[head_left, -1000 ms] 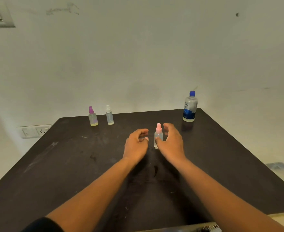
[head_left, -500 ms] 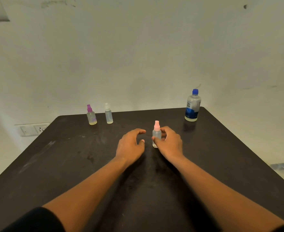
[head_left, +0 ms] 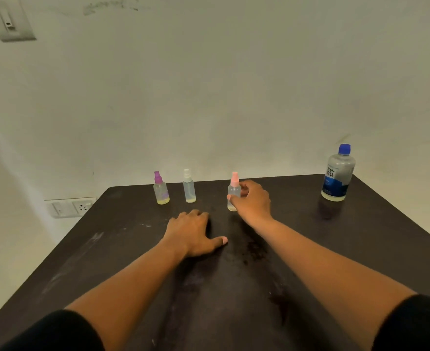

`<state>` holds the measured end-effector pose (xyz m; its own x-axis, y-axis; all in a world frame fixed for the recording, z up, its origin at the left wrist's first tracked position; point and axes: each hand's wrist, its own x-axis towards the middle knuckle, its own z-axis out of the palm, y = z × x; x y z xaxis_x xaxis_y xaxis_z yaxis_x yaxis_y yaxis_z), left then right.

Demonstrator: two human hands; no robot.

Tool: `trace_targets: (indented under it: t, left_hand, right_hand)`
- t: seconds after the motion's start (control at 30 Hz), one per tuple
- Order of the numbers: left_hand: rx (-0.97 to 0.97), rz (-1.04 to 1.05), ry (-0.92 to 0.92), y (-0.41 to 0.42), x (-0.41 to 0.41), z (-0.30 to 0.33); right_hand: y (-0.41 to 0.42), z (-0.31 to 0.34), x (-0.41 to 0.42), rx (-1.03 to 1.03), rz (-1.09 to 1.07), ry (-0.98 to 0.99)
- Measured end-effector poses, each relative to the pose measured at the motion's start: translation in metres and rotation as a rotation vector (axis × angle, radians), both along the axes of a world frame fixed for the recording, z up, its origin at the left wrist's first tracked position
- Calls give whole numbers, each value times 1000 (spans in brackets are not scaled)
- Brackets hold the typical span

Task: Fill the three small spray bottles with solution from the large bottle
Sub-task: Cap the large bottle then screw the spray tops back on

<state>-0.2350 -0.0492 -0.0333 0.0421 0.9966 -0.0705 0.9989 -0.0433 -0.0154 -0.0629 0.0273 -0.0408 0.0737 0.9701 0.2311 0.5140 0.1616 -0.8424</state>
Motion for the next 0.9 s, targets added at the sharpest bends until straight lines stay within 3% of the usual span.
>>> trace_targets:
  t: [0.37,0.9]
  left_hand:
    - [69,-43,82,10,-3,-4]
    - [115,-67,104,18,-8,-5]
  right_hand:
    - [63,-9,-33,-3,-56,-87]
    - [78,-15,-42,-58,-34,-21]
